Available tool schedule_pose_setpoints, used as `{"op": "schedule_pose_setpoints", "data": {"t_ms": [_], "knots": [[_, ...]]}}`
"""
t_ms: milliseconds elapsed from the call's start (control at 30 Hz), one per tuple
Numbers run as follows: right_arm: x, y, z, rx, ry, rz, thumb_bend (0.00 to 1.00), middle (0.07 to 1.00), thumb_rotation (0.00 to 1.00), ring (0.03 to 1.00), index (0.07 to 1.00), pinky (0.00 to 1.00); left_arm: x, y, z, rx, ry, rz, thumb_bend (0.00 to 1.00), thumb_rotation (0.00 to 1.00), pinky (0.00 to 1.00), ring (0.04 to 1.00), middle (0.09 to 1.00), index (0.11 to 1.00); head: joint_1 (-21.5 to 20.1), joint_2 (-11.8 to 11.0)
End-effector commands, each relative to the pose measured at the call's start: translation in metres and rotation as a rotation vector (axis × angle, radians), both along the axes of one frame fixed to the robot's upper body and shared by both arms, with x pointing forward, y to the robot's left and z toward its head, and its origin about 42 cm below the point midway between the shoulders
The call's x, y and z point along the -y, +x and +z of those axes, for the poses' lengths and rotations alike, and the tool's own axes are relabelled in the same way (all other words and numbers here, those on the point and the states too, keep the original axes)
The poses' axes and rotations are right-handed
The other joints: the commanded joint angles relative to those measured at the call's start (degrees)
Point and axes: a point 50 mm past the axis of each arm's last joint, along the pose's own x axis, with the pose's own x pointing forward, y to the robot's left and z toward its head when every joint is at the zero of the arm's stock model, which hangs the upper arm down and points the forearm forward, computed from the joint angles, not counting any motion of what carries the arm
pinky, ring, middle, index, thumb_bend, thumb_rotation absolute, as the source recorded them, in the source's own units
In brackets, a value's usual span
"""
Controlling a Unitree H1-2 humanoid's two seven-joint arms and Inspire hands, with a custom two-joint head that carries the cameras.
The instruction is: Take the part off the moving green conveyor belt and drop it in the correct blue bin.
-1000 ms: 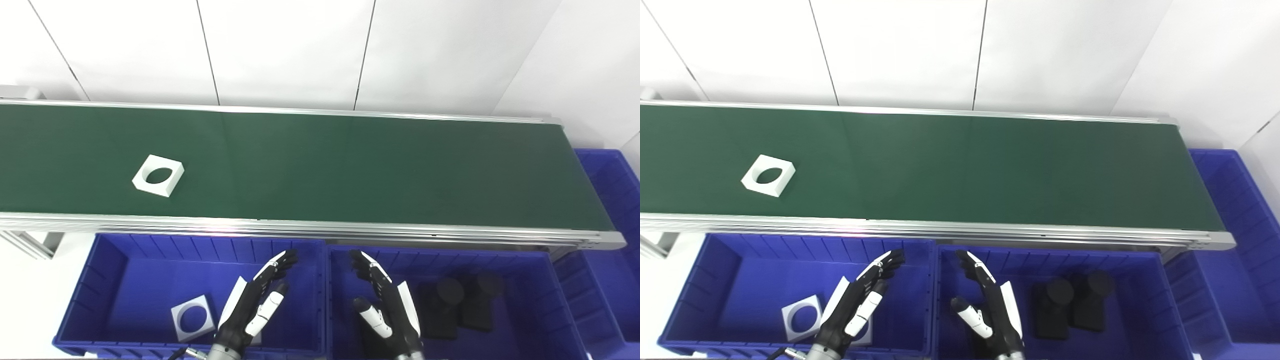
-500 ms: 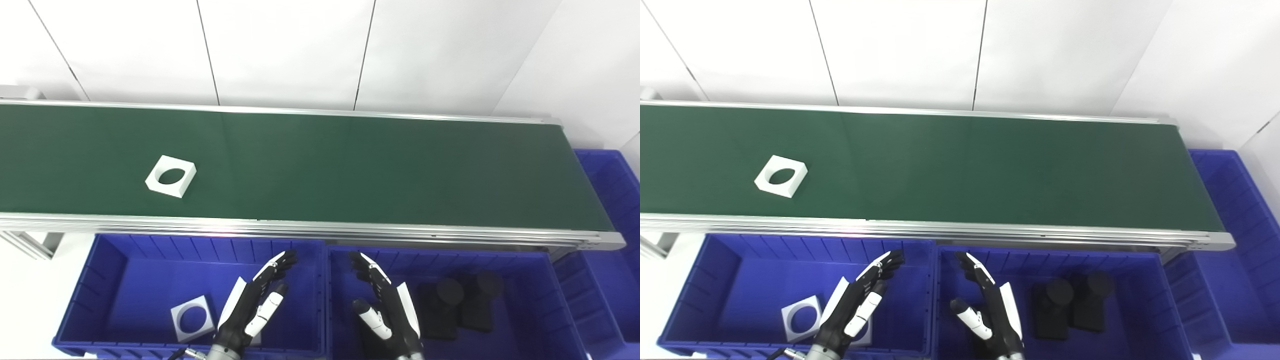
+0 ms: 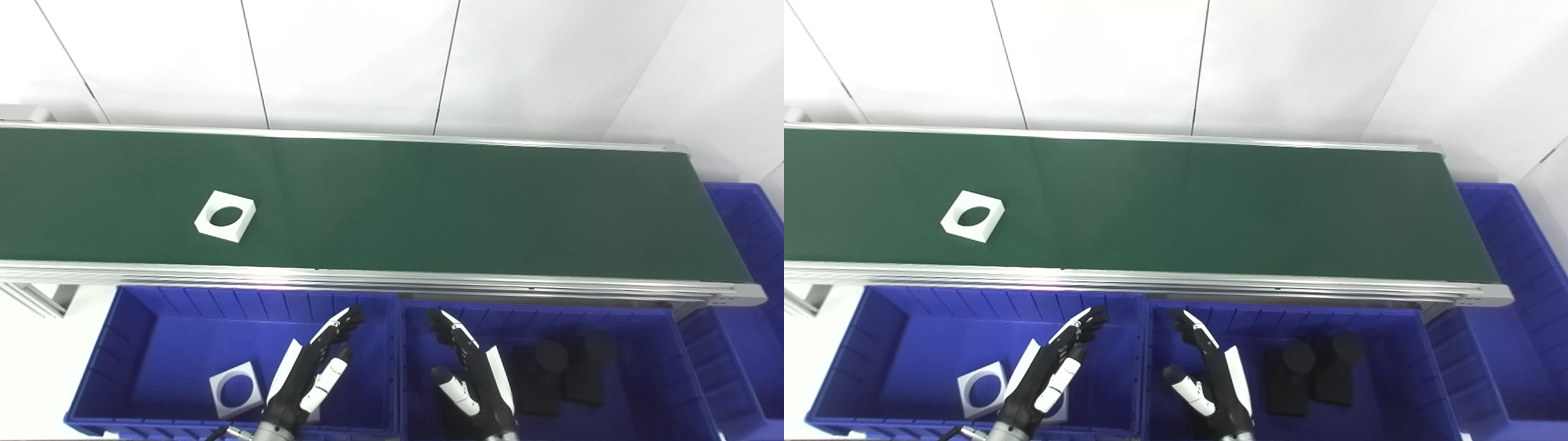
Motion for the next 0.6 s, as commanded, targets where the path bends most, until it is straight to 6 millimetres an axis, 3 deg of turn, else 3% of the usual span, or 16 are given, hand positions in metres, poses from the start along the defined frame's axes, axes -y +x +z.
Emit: {"op": "schedule_pose_setpoints", "data": {"t_ms": [0, 367, 567], "knots": [[-0.003, 0.005, 0.008, 0.068, 0.034, 0.002, 0.86, 0.868, 0.93, 0.848, 0.849, 0.82, 0.002, 0.006, 0.008, 0.053, -0.022, -0.005, 0.55, 1.0, 0.87, 0.885, 0.869, 0.881, 0.65, -0.75], [0.004, 0.006, -0.003, 0.036, -0.003, -0.002, 0.86, 0.866, 0.94, 0.843, 0.852, 0.81, 0.01, 0.005, -0.002, 0.022, -0.011, -0.008, 0.61, 0.96, 0.82, 0.859, 0.851, 0.859, 5.85, -6.8], [0.006, 0.006, -0.007, 0.02, -0.004, -0.005, 0.88, 0.863, 0.94, 0.834, 0.849, 0.79, 0.014, 0.007, -0.006, 0.016, 0.002, -0.003, 0.66, 0.95, 0.81, 0.852, 0.843, 0.842, 6.72, -8.12]]}}
